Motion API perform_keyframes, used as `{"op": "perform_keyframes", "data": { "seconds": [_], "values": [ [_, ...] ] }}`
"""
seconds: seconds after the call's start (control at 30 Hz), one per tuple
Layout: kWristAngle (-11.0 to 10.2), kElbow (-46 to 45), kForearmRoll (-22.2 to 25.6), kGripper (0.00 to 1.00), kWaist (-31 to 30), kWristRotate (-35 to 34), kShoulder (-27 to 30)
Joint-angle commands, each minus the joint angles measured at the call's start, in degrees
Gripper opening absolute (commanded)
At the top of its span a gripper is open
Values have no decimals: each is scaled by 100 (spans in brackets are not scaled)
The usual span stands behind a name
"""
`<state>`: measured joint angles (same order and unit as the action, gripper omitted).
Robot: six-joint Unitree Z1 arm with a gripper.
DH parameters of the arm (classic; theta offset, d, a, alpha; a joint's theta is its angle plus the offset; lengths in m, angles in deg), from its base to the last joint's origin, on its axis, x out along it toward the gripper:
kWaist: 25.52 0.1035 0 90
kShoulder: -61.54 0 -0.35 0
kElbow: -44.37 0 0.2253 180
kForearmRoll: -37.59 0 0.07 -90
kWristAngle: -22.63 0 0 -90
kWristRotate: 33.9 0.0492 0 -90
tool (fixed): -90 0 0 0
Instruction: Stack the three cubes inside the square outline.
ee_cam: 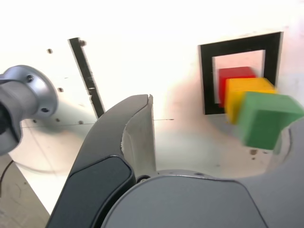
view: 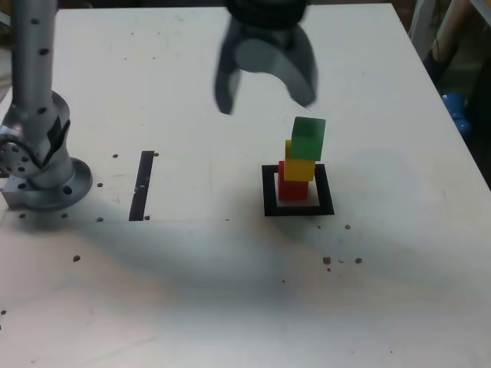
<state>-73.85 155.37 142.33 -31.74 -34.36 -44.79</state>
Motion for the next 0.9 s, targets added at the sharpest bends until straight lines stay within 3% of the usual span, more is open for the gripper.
{"op": "perform_keyframes", "data": {
  "seconds": [0.0,0.43,0.87],
  "values": [
    [-16,-389,-105,99,6,-68,259],
    [131,-3234,-1499,99,6,-416,1471],
    [356,-5034,-2978,99,6,-479,1477]
  ]
}}
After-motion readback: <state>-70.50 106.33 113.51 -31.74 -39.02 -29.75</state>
